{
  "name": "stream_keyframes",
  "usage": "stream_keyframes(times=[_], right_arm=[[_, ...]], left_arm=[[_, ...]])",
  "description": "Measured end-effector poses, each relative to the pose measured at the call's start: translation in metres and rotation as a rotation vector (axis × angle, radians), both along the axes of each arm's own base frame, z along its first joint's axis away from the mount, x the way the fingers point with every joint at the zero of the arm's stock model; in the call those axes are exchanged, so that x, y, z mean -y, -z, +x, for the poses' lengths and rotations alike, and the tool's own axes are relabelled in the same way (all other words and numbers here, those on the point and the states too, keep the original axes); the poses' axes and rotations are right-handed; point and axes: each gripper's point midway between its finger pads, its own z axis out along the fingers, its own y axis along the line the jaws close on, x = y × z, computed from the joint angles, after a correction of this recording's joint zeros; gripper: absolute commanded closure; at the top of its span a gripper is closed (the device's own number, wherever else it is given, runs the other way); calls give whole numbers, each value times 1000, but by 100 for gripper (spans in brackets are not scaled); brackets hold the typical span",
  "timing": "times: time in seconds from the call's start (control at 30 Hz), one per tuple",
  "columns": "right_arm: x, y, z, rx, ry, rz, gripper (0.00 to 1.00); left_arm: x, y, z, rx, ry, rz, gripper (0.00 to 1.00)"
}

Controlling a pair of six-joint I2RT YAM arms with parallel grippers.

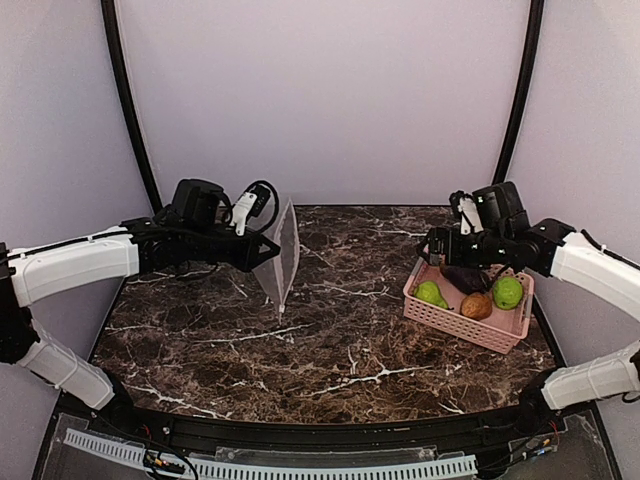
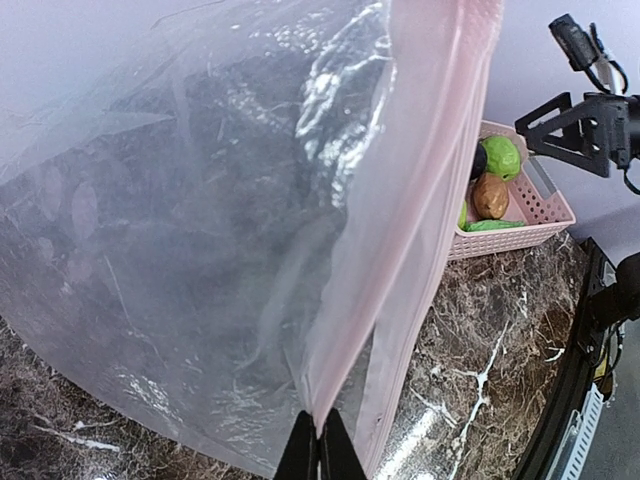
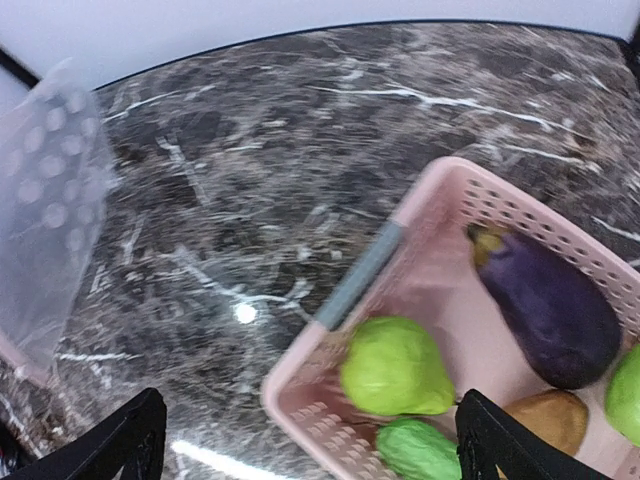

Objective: Place the food in the zip-top bag and seal the zipper
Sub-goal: Pick up the fake vegetable from the bin.

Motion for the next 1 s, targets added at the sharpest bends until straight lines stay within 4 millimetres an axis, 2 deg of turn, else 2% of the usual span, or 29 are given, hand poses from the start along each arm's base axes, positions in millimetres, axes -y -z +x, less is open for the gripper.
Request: stream_keyframes(times=[0.13, 0.23, 0.53, 0.67, 0.83, 1.0], right_arm=[[61, 36, 25, -105, 163, -34, 1], [95, 59, 37, -172, 246, -43, 1], [147, 122, 52, -328, 304, -77, 1], [154, 134, 54, -347, 283, -101, 1], [143, 143, 58, -331, 197, -101, 2], [130, 153, 52, -347, 130, -126, 2]], left_arm=[[0, 1, 0, 0, -3, 3, 99], [0, 3, 1, -5, -1, 5, 99], [4, 12, 0, -44, 26, 2, 99], [3, 13, 1, -61, 29, -10, 99], [1, 13, 3, -82, 28, -27, 99], [-2, 13, 5, -104, 24, -47, 99]])
